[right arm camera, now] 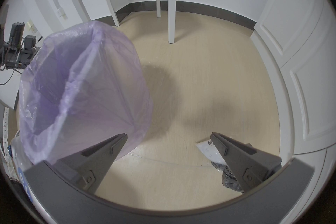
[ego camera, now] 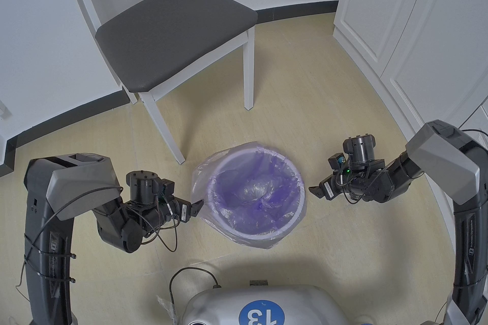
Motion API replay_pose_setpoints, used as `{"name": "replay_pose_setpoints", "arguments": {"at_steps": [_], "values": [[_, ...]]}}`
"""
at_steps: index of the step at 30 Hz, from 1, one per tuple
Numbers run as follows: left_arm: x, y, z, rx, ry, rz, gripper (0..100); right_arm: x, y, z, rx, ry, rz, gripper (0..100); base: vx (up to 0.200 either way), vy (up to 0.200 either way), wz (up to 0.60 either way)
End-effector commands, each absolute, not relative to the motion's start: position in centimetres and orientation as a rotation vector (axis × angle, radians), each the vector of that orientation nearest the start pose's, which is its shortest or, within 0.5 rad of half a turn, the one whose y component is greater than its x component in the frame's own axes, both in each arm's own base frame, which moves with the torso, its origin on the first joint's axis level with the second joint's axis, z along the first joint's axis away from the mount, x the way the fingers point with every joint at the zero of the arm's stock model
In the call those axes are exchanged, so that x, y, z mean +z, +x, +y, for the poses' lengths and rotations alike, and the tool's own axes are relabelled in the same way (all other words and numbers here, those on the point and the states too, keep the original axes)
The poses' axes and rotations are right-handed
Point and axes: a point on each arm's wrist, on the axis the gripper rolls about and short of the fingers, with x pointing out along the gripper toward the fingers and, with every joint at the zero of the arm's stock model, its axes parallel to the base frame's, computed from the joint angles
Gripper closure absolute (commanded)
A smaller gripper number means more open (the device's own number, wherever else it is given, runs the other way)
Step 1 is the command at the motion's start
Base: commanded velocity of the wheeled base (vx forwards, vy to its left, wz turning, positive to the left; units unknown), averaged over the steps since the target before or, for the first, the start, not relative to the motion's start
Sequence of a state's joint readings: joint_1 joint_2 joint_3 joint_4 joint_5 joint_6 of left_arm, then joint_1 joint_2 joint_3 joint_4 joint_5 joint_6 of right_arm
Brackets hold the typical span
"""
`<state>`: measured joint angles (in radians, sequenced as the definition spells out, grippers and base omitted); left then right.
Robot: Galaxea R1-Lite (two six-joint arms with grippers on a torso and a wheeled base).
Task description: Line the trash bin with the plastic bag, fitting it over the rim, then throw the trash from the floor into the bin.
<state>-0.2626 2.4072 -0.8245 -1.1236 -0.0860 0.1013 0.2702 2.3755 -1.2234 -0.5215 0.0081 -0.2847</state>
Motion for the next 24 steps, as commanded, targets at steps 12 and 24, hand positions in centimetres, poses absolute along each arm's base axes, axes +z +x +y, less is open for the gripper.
{"name": "replay_pose_setpoints", "arguments": {"at_steps": [12,24], "values": [[-0.8,31.9,-8.6,-0.375,0.133,0.425,0,8.7,36.4,9.2,0.298,-0.26,0.466,0,0.0,0.0,0.0],[1.2,27.8,-7.0,-0.355,0.116,0.347,0,11.7,30.9,7.6,0.271,-0.245,0.447,0,0.0,0.0,0.0]]}}
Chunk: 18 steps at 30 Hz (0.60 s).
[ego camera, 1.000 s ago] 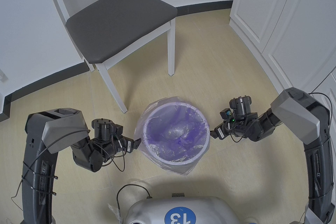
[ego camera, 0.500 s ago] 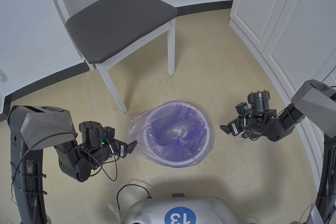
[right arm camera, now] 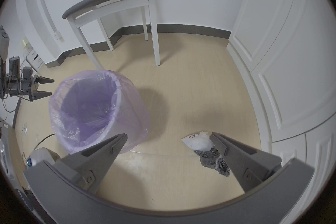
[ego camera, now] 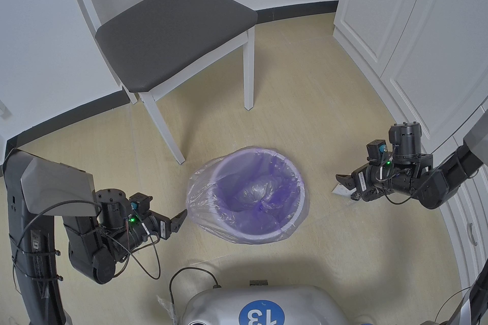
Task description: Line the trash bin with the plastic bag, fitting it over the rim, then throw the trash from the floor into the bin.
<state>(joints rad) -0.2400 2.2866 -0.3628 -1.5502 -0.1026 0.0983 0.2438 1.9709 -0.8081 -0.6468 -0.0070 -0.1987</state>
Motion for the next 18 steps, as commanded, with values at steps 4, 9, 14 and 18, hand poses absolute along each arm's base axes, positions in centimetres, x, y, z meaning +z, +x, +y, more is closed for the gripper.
{"name": "replay_pose_setpoints", "arguments": {"at_steps": [4,9,14,18], "values": [[3.8,26.5,-7.2,-0.356,0.086,0.283,0,13.2,27.9,6.7,0.239,-0.208,0.391,0,0.0,0.0,0.0],[6.2,25.8,-6.8,-0.351,0.068,0.203,0,14.3,25.6,5.2,0.162,-0.188,0.355,0,0.0,0.0,0.0],[8.3,23.7,-6.6,-0.398,0.032,0.154,0,14.2,23.0,4.5,0.076,-0.176,0.353,0,0.0,0.0,0.0],[9.8,22.2,-7.0,-0.459,0.028,0.1,0,13.9,22.7,4.3,0.063,-0.099,0.321,0,0.0,0.0,0.0]]}}
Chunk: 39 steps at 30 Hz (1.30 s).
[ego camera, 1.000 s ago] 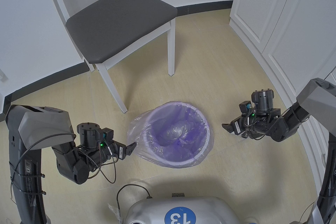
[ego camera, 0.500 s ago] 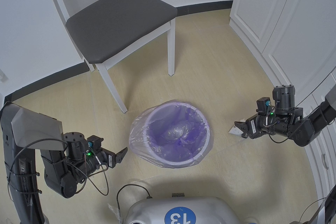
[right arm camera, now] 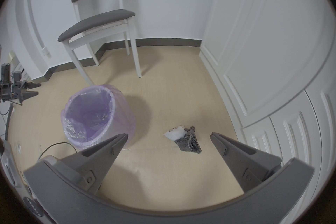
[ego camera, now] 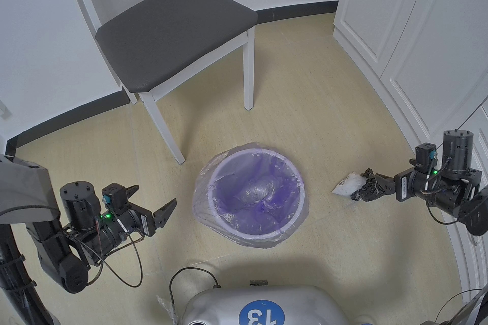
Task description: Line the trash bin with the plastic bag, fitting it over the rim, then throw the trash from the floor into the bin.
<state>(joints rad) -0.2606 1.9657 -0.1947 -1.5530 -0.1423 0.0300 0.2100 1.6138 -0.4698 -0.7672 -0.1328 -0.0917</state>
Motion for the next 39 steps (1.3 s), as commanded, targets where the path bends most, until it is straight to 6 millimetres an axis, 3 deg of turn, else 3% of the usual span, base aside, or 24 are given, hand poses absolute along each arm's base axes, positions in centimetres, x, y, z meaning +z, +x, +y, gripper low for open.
{"name": "replay_pose_setpoints", "arguments": {"at_steps": [1,7,13,17,22,29,36,39], "values": [[10.0,22.0,-7.2,-0.47,0.029,0.092,0,14.0,22.9,4.3,0.057,-0.078,0.311,0,0.0,0.0,0.0],[10.3,22.1,-8.0,-0.507,0.026,0.074,0,12.8,26.4,4.2,0.061,-0.044,0.313,0,-0.2,0.0,0.0],[10.0,22.3,-8.1,-0.512,0.034,0.084,0,12.3,29.0,3.7,0.041,-0.035,0.29,0,0.0,0.0,0.0],[10.3,22.3,-8.1,-0.51,0.024,0.073,0,10.9,30.5,2.9,0.034,-0.019,0.317,0,0.0,0.0,0.0],[10.8,22.2,-8.0,-0.501,0.045,0.045,0,7.5,34.1,1.0,-0.006,0.073,0.294,0,0.0,0.0,0.0],[10.9,20.5,-6.9,-0.488,0.159,0.033,0,4.1,36.6,-1.5,0.058,0.249,0.335,0,0.0,0.0,0.0],[11.8,20.5,-7.2,-0.498,0.158,-0.017,0,4.0,37.2,-2.0,0.041,0.258,0.324,0,0.0,0.0,0.0],[12.3,20.0,-7.0,-0.494,0.174,-0.041,0,7.7,35.9,-1.2,0.015,0.241,0.233,0,0.0,0.0,0.0]]}}
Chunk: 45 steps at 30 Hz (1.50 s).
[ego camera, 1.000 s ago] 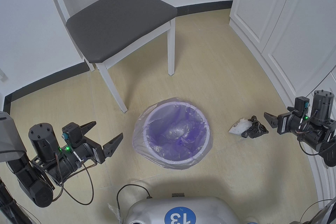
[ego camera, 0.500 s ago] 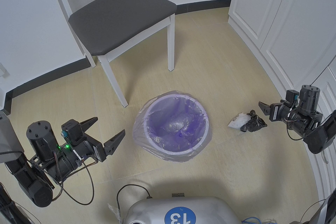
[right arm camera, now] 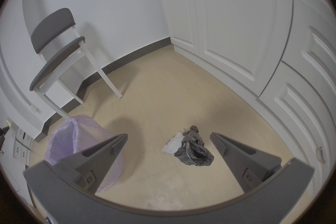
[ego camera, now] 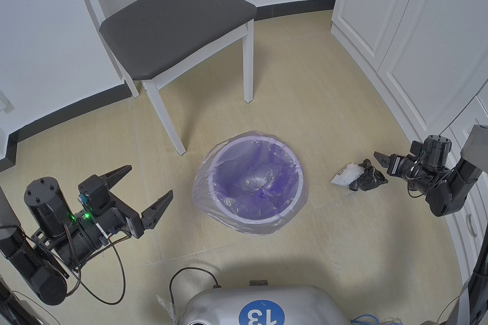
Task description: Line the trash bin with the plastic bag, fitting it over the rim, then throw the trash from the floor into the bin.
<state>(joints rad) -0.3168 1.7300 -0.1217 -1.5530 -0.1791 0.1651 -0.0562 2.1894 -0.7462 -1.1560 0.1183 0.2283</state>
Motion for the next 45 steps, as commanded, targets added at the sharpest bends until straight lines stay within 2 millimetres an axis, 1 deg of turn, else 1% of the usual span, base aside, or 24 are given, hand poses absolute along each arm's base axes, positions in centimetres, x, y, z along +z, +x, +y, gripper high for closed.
{"name": "replay_pose_setpoints", "arguments": {"at_steps": [1,2,3,4,6,7,9,10,12,13,15,19,21,23,25,27,28,31,32,33,36,40,45], "values": [[12.6,19.9,-6.9,-0.493,0.178,-0.058,0,8.9,35.2,-0.9,0.026,0.246,0.215,0,0.0,0.0,0.0],[12.8,19.8,-6.8,-0.489,0.177,-0.07,0,9.7,34.4,-0.7,0.036,0.246,0.215,0,0.0,0.0,0.0],[12.9,19.8,-6.8,-0.487,0.177,-0.074,0,9.8,34.2,-0.7,0.038,0.245,0.216,0,0.0,0.0,0.0],[13.2,19.8,-6.6,-0.476,0.178,-0.086,0,10.7,33.4,-0.5,0.065,0.223,0.232,0,0.0,0.0,0.0],[13.3,19.7,-6.6,-0.474,0.176,-0.092,0,11.2,33.6,-0.3,0.084,0.176,0.233,0,0.0,0.0,0.0],[13.5,19.7,-6.6,-0.476,0.177,-0.101,0,12.0,34.5,-0.3,0.101,0.068,0.229,0,0.0,0.0,0.0],[13.6,19.7,-6.8,-0.483,0.173,-0.109,0,12.7,35.2,-0.2,0.113,-0.004,0.253,0,0.0,0.0,0.0],[13.6,19.7,-6.8,-0.483,0.173,-0.109,0,12.8,35.4,-0.2,0.115,-0.011,0.265,0,0.0,0.0,0.0],[13.5,19.7,-7.1,-0.495,0.173,-0.104,0,13.5,36.6,0.8,0.138,-0.009,0.319,0,0.0,0.0,0.0],[13.5,19.7,-7.1,-0.498,0.173,-0.101,0,13.4,37.0,0.9,0.138,-0.001,0.333,0,0.0,0.0,0.0],[13.3,19.6,-7.2,-0.502,0.173,-0.092,0,11.6,38.5,1.0,0.134,0.049,0.393,0,0.0,0.0,0.0],[13.1,19.7,-7.1,-0.501,0.176,-0.085,0,7.4,41.6,0.9,0.106,0.173,0.467,0,0.0,0.0,0.0],[13.1,19.7,-7.1,-0.5,0.176,-0.082,0,4.6,43.1,0.8,0.09,0.198,0.513,0,0.0,0.0,0.0],[13.0,19.8,-7.1,-0.5,0.176,-0.078,0,2.9,44.0,0.4,0.079,0.209,0.54,0,0.0,0.0,0.0],[12.9,19.8,-7.1,-0.501,0.177,-0.072,0,2.4,44.3,0.2,0.071,0.215,0.551,0,0.0,0.0,0.0],[12.6,20.0,-7.2,-0.502,0.179,-0.059,0,1.7,45.1,-0.5,0.043,0.254,0.564,0,0.0,0.0,0.0],[12.6,20.0,-7.2,-0.502,0.179,-0.059,0,1.7,45.1,-0.5,0.043,0.254,0.564,0,0.0,0.0,0.0],[12.2,20.1,-7.2,-0.504,0.18,-0.042,0,1.0,45.8,-2.0,0.005,0.277,0.576,0,0.0,0.0,0.0],[12.2,20.1,-7.2,-0.504,0.18,-0.042,0,1.0,45.8,-2.0,0.005,0.277,0.576,0,0.0,0.0,0.0],[12.1,20.2,-7.3,-0.504,0.181,-0.034,0,0.6,45.9,-2.8,-0.012,0.28,0.579,0,0.0,0.0,0.0],[11.9,20.4,-7.2,-0.502,0.182,-0.025,0,0.3,45.9,-3.9,-0.031,0.281,0.582,0,0.0,0.0,0.0],[11.7,20.5,-7.3,-0.501,0.182,-0.015,0,-0.2,45.9,-4.4,-0.042,0.284,0.588,0,0.0,0.0,0.0],[11.5,20.3,-7.2,-0.504,0.185,-0.006,0,-1.8,46.3,-4.5,-0.044,0.29,0.629,0,0.0,0.0,0.0]]}}
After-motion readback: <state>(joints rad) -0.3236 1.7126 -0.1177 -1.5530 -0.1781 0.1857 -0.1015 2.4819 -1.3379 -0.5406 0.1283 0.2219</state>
